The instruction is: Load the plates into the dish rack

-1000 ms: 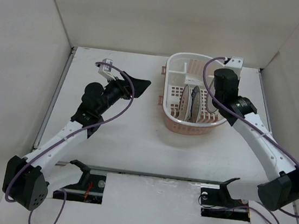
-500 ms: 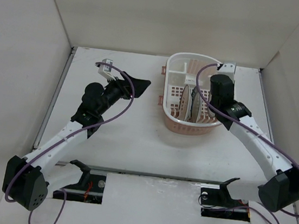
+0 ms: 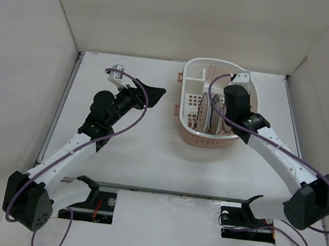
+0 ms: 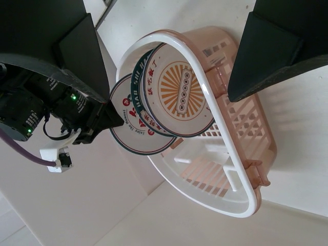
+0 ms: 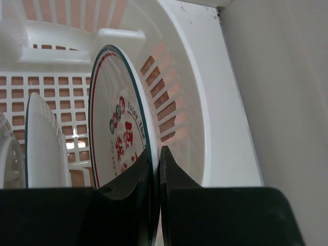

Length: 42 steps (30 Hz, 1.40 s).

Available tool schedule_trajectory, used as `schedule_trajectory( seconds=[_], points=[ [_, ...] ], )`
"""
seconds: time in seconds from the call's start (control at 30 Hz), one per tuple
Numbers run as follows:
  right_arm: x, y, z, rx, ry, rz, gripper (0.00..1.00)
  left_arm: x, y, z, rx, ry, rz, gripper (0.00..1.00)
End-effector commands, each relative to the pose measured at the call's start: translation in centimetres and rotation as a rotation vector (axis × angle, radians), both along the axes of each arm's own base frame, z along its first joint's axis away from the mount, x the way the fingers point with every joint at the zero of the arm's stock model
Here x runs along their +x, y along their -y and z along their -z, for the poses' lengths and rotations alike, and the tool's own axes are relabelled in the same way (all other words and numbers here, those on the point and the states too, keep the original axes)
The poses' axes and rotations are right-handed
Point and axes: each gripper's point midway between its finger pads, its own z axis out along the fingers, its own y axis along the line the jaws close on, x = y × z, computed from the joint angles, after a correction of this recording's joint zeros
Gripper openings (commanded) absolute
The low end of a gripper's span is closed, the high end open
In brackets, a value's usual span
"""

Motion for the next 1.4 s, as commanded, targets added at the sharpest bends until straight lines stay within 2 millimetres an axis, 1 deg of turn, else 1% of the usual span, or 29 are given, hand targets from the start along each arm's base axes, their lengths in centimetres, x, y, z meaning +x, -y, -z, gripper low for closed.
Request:
schedule_trajectory(
  seconds=[0.0,0.07,0.17,0.27,0.3,0.73,0.9,0.93,0.97,1.0,1.07,1.2,1.3,1.33,1.37],
  points=[
    [0.5,-0.4,-1.2,0.044,0.071,0.020,0.00,-0.5,-0.1,-1.9,-0.012,0.068,0.003,1.00],
    [0.3,-0.7,-0.8,0.047,0.066,0.013,0.00,-0.5,-0.1,-1.9,-0.012,0.068,0.003,1.00],
    [0.4,-0.6,-0.5,0.038,0.059,0.021,0.00,-0.5,-0.1,-1.9,-0.012,0.068,0.003,1.00],
    [0.5,-0.8,0.6,0.032,0.029,0.028,0.00,-0.5,-0.1,-1.9,-0.012,0.068,0.003,1.00],
    [0.5,-0.8,0.7,0.032,0.028,0.028,0.00,-0.7,-0.2,-2.2,-0.007,0.083,0.001,1.00],
    [0.2,-0.9,2.0,0.063,0.000,0.041,0.00,-0.6,-0.2,-1.9,-0.003,0.075,0.002,1.00],
    [0.2,-1.1,2.1,0.076,0.000,0.037,0.00,-0.6,-0.2,-1.9,-0.003,0.075,0.002,1.00],
    [0.2,-1.1,2.1,0.085,0.003,0.041,0.02,-0.6,-0.2,-1.9,-0.003,0.075,0.002,1.00],
    [0.2,-1.1,2.1,0.085,0.004,0.041,0.07,-0.6,-0.2,-1.9,-0.003,0.075,0.002,1.00],
    [0.1,-1.1,2.3,0.080,-0.004,0.041,0.07,-0.6,-0.2,-1.9,-0.003,0.075,0.002,1.00],
    [0.1,-1.6,2.3,0.092,-0.005,0.028,0.07,-0.6,-0.2,-1.9,0.004,0.080,0.001,1.00],
    [0.1,-1.6,2.3,0.092,-0.005,0.028,0.07,-0.6,-0.2,-1.7,0.008,0.072,0.001,1.00],
    [0.0,-1.8,2.8,0.076,-0.019,0.028,0.07,-0.6,-0.2,-1.7,0.008,0.072,0.001,1.00],
    [0.0,-2.0,3.1,0.066,-0.026,0.027,0.08,-0.6,-0.2,-1.7,0.008,0.072,0.001,1.00],
    [-0.1,-2.0,2.9,0.073,-0.024,0.030,0.17,-0.6,-0.2,-1.7,0.008,0.072,0.001,1.00]
  ],
)
